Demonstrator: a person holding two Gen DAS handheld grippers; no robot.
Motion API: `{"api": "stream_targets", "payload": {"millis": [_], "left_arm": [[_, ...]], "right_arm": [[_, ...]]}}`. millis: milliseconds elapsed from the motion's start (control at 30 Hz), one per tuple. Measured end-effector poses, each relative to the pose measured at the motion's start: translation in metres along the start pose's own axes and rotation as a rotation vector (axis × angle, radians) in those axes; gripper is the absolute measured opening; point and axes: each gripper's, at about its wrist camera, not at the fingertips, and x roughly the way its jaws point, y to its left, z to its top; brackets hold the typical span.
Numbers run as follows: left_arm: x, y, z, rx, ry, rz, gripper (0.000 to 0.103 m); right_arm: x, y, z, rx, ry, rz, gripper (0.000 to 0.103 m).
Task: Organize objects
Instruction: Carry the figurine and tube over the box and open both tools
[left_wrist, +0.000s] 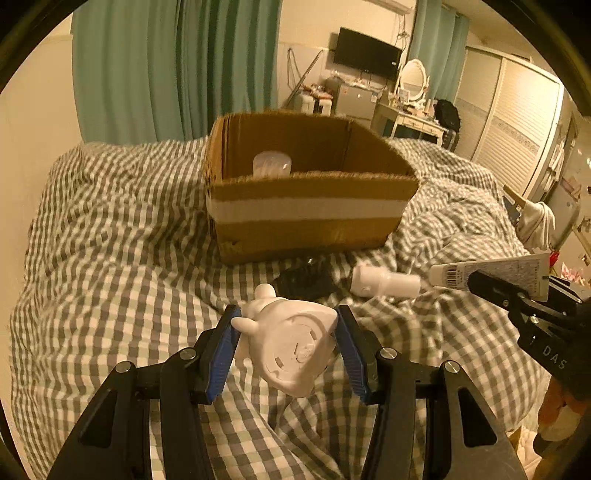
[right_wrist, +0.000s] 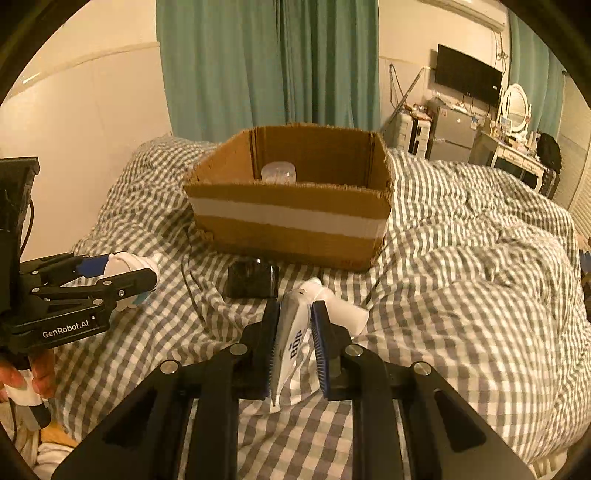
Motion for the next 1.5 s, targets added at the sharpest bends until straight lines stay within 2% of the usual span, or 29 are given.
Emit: {"api": "stream_targets", "payload": {"millis": [167, 367, 667, 800, 967, 1133, 1300, 1500], "left_arm": [[-0.019, -0.008, 0.021, 0.013, -0.045, -0.012, 0.053], [-0.035, -0.018, 0.061, 0.05, -0.116, -0.006, 0.053], [-0.019, -0.025, 0.137, 0.077, -0.168, -0.015, 0.053], [0.006, -0.023, 0.178, 0.069, -0.167, -0.03, 0.053], [0.041, -0.018, 0.214, 0.062, -0.152, -0.027, 0.053], [0.093, -0.004, 0.241, 0.059, -0.089, -0.012, 0.053], [0.138, 0.0, 0.256, 0.066, -0.044, 0.011, 0.053], [0.172, 0.0, 0.252, 0.081, 0.002, 0.014, 0.053]], "right_arm": [[-0.017, 0.003, 0.015, -0.021, -0.042, -0.011, 0.017], [-0.03, 0.005, 0.049, -0.046, -0.099, -0.016, 0.017], [-0.023, -0.011, 0.122, -0.054, -0.16, -0.03, 0.017], [0.0, -0.022, 0.159, -0.056, -0.157, -0.036, 0.017], [0.039, -0.033, 0.196, -0.06, -0.132, -0.032, 0.017], [0.095, -0.048, 0.225, -0.05, -0.083, -0.025, 0.017], [0.144, -0.063, 0.24, -0.042, -0.032, -0.018, 0.017], [0.193, -0.079, 0.241, -0.038, 0.038, -0.01, 0.017]]}}
